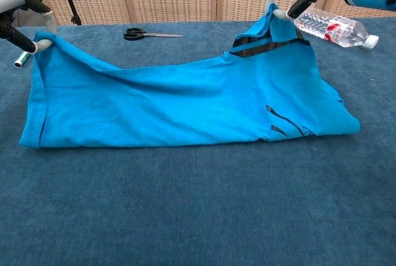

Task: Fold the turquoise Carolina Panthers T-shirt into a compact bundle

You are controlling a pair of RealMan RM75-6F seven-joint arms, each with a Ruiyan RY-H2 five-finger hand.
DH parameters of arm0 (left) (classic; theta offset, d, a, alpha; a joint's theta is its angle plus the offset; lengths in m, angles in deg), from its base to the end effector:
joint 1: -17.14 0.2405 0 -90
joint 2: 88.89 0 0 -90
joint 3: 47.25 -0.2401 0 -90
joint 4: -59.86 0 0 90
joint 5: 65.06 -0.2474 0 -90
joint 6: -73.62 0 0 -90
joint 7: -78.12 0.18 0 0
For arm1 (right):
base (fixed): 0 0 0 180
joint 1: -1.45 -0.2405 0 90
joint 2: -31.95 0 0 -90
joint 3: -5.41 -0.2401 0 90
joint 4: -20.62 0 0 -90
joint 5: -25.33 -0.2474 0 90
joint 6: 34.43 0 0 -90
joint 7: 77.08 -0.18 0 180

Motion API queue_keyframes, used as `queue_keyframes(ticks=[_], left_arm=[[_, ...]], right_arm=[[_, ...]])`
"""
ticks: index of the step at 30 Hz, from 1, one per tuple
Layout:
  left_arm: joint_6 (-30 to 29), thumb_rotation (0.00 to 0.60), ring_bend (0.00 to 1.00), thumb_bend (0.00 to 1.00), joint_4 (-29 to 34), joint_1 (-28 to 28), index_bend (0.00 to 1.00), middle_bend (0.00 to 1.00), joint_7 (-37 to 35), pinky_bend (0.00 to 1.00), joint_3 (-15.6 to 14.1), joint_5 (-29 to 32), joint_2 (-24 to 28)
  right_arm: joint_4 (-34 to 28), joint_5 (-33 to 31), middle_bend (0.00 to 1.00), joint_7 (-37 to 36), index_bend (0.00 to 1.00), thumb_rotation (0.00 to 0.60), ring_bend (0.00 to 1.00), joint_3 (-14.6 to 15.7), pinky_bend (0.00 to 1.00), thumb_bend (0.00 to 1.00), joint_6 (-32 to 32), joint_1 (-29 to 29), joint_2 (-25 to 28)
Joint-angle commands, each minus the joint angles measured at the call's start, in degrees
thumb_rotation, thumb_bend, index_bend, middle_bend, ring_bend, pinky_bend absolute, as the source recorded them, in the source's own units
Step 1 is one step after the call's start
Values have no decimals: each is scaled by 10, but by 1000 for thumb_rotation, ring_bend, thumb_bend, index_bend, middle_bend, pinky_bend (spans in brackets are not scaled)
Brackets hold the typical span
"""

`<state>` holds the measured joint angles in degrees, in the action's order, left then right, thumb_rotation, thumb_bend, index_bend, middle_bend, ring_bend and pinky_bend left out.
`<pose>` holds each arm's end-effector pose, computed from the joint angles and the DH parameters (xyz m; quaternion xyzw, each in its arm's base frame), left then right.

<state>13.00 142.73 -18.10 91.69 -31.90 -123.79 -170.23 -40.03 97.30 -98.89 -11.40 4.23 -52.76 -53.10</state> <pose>-0.2027 0.4062 0.0222 -0.6233 -0.4254 -0.3924 0.5259 -0.1240 -0.5057 0.0048 0.6750 -0.4631 0.4424 0.3664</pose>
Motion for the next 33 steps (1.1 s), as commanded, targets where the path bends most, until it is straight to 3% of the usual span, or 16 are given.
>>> queue_keyframes(ticks=[1, 16, 18, 20, 22, 24, 26, 33], left_arm=[[6, 600, 0, 453, -19, -8, 820, 0, 6, 0, 2, 9, -13], [17, 600, 0, 449, -122, -35, 812, 0, 39, 0, 5, 43, -77], [23, 600, 0, 443, -125, -37, 684, 0, 37, 0, 6, 45, -79], [28, 600, 0, 439, -129, -39, 477, 0, 36, 0, 8, 48, -82], [28, 600, 0, 436, -133, -41, 206, 0, 39, 0, 8, 50, -85], [30, 600, 0, 433, -134, -42, 47, 0, 45, 0, 10, 58, -87], [34, 600, 0, 428, -125, -42, 0, 0, 48, 0, 14, 70, -83], [16, 600, 0, 397, -92, -30, 0, 0, 39, 0, 20, 72, -61]], right_arm=[[22, -5, 76, -4, 660, 600, 0, 3, 0, 620, -13, -5, -13], [144, 0, 79, -42, 659, 600, 0, 7, 0, 620, -38, -27, -81], [149, 1, 79, -43, 660, 600, 0, 8, 0, 620, -39, -28, -84], [156, 3, 79, -45, 659, 600, 0, 10, 0, 620, -41, -29, -88], [164, 4, 79, -46, 659, 600, 0, 10, 0, 620, -42, -30, -92], [170, 5, 79, -46, 660, 600, 0, 11, 0, 620, -43, -31, -95], [180, 6, 79, -46, 660, 600, 0, 13, 0, 620, -45, -33, -101], [211, 6, 79, -50, 660, 600, 0, 13, 0, 619, -56, -41, -121]])
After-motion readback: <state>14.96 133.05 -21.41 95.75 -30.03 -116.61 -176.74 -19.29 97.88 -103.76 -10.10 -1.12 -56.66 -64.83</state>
